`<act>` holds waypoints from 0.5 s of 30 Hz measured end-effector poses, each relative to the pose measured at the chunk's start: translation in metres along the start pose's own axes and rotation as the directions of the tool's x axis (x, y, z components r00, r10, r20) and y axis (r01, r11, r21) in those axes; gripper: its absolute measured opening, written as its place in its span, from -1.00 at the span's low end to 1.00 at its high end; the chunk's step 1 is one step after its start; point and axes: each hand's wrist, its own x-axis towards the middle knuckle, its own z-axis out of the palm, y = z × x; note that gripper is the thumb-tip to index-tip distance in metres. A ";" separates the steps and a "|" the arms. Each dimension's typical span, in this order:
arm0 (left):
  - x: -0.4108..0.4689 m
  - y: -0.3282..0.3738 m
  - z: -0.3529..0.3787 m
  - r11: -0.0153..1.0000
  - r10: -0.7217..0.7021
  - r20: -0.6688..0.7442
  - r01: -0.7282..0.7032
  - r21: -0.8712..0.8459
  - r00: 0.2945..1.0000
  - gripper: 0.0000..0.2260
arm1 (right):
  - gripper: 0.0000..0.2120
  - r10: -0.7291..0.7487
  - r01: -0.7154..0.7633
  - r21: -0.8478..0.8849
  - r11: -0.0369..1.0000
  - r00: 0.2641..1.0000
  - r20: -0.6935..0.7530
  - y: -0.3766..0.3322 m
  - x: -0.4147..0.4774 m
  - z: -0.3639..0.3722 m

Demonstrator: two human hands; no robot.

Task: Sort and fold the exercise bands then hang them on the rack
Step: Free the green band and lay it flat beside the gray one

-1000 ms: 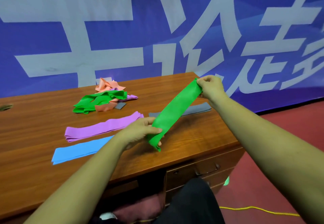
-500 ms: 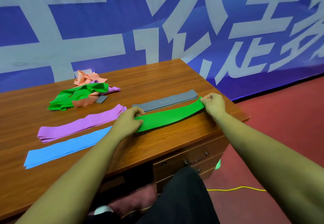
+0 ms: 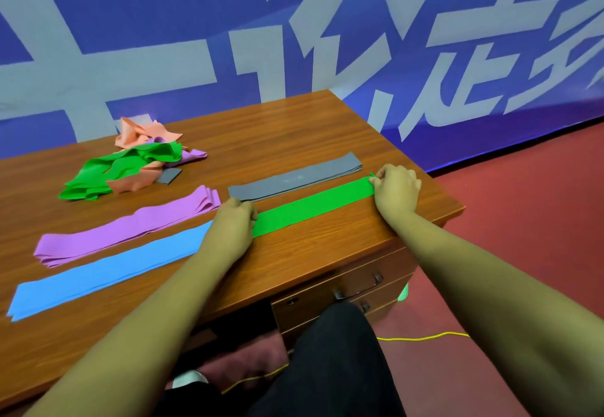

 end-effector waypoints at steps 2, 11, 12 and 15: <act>0.000 0.000 -0.001 0.999 0.027 -0.070 -0.025 0.030 0.997 -0.86 | -0.82 -0.039 0.035 -0.090 0.995 0.998 -0.046 -0.003 -0.002 0.001; 0.042 -0.060 -0.061 0.992 -0.123 -0.181 0.122 -0.017 0.976 -0.84 | -0.65 -0.299 0.271 0.215 0.938 0.948 0.107 -0.110 -0.003 -0.006; 0.045 -0.072 -0.069 0.987 -0.161 -0.178 0.160 -0.016 0.971 -0.82 | -0.64 -0.343 0.301 0.262 0.917 0.929 0.136 -0.131 -0.007 -0.003; 0.051 -0.115 -0.087 0.962 -0.272 -0.169 0.273 -0.015 0.947 -0.80 | -0.62 -0.460 0.371 0.335 0.866 0.853 0.245 -0.194 -0.018 0.015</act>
